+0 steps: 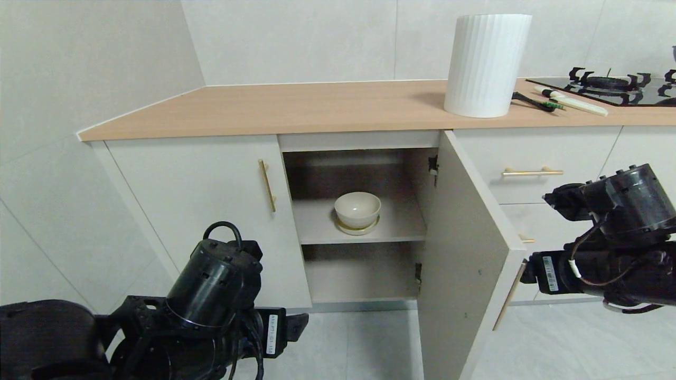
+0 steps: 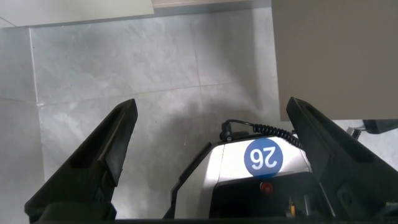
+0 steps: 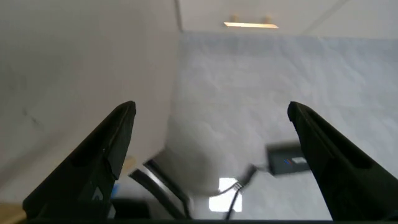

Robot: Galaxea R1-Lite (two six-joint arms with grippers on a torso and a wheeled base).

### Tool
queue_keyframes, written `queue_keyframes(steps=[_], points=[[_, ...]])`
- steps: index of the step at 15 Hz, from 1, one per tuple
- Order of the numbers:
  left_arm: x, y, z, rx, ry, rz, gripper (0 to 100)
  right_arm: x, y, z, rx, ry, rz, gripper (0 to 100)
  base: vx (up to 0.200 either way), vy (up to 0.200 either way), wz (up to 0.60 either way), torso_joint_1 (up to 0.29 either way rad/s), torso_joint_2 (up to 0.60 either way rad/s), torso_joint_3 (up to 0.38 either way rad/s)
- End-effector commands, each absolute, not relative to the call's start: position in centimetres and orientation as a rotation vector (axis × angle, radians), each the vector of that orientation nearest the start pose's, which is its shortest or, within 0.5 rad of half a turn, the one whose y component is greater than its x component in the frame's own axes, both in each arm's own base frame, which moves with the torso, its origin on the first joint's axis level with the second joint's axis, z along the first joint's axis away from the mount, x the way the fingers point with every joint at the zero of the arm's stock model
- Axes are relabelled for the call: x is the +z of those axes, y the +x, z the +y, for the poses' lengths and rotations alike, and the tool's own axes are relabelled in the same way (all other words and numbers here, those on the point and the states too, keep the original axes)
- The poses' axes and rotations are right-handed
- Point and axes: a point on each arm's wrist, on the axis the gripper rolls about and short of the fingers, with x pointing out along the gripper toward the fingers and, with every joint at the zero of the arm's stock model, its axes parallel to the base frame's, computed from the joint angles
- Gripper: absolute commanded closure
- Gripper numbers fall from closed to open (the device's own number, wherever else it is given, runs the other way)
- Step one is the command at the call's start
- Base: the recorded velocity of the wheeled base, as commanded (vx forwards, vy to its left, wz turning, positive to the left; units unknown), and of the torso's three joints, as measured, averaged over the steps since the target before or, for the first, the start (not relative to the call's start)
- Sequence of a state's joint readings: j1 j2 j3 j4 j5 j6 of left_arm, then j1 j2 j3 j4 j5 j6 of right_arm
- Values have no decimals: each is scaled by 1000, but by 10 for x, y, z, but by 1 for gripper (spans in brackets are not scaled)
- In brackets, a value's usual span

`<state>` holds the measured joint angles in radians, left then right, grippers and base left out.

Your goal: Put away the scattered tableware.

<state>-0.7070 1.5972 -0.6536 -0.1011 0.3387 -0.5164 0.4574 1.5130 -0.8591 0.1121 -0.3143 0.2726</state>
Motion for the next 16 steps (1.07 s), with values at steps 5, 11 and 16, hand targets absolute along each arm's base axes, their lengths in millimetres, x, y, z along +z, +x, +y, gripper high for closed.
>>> queue_keyframes(steps=[5,11,16], points=[[128,187,-150,-145,-68,788,0,166,235,150,157,35,653,0,0,0,0,0,0,0],[134,188,-146,-111,-76,749,0,166,262,196,300,13,646,0,0,0,0,0,0,0],[140,192,-143,-103,-107,713,0,155,280,208,348,69,638,0,0,0,0,0,0,0]])
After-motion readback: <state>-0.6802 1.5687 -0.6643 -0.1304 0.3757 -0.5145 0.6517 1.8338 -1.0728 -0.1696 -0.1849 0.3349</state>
